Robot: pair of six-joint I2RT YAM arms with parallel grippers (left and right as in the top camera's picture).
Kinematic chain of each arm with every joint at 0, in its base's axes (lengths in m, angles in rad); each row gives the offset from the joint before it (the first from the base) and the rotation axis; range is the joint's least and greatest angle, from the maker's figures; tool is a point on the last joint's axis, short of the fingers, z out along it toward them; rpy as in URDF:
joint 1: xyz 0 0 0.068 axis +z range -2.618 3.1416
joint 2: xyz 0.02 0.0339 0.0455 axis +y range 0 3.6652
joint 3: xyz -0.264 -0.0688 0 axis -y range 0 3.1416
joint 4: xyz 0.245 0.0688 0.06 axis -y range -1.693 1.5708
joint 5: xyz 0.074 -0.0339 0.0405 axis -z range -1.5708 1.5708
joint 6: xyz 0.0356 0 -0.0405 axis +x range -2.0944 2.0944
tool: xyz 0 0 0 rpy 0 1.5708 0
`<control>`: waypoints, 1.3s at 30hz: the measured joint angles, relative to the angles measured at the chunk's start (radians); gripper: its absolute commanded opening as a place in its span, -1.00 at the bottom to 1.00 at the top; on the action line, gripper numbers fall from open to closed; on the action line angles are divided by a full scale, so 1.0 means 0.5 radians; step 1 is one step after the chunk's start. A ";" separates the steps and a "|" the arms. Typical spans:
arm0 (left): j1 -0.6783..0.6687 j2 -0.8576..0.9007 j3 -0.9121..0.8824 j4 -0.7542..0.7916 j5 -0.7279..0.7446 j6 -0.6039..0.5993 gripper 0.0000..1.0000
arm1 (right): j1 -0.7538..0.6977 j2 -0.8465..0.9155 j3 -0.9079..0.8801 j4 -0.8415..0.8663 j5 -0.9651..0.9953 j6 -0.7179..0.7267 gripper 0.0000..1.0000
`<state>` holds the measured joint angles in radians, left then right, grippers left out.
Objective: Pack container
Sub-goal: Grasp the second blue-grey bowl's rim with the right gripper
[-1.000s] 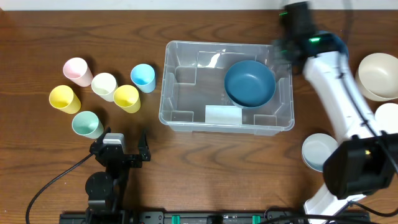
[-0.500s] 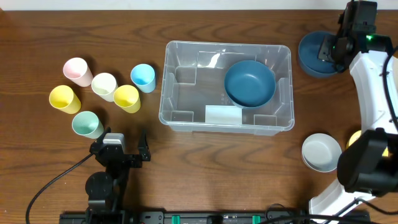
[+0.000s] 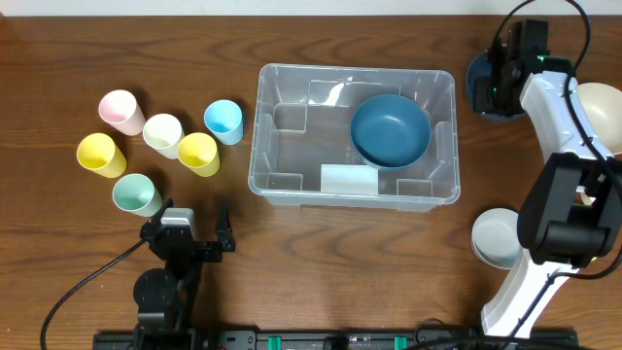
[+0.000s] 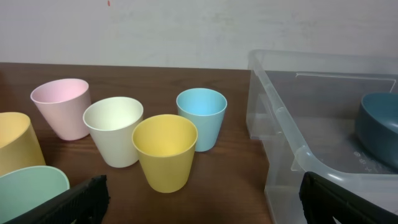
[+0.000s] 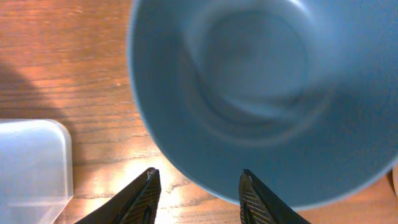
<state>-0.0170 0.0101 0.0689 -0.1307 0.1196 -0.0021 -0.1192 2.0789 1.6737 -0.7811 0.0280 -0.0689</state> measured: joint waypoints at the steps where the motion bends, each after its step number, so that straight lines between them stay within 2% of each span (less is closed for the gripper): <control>1: 0.000 0.000 0.000 0.000 0.000 0.000 0.96 | 0.000 0.000 0.000 0.005 -0.018 -0.029 -0.14; 16: 0.000 0.000 0.000 -0.001 0.000 0.000 0.96 | 0.000 0.040 0.000 0.044 -0.095 -0.191 -0.16; 25: 0.000 0.000 0.000 0.000 -0.001 0.000 0.96 | 0.000 0.132 0.000 0.089 -0.105 -0.208 -0.42; 33: 0.000 0.000 0.000 0.000 0.000 0.000 0.96 | 0.000 0.132 0.000 0.114 -0.110 -0.226 -0.92; 35: 0.000 0.000 0.000 -0.001 0.000 0.000 0.96 | 0.000 0.132 0.000 0.118 -0.102 -0.223 -0.98; 39: 0.000 0.000 0.000 -0.001 0.000 0.000 0.96 | 0.000 0.132 0.000 0.143 -0.085 -0.224 -0.97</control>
<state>-0.0170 0.0101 0.0689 -0.1310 0.1196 -0.0021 -0.1192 2.1448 1.6737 -0.7097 -0.0147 -0.1810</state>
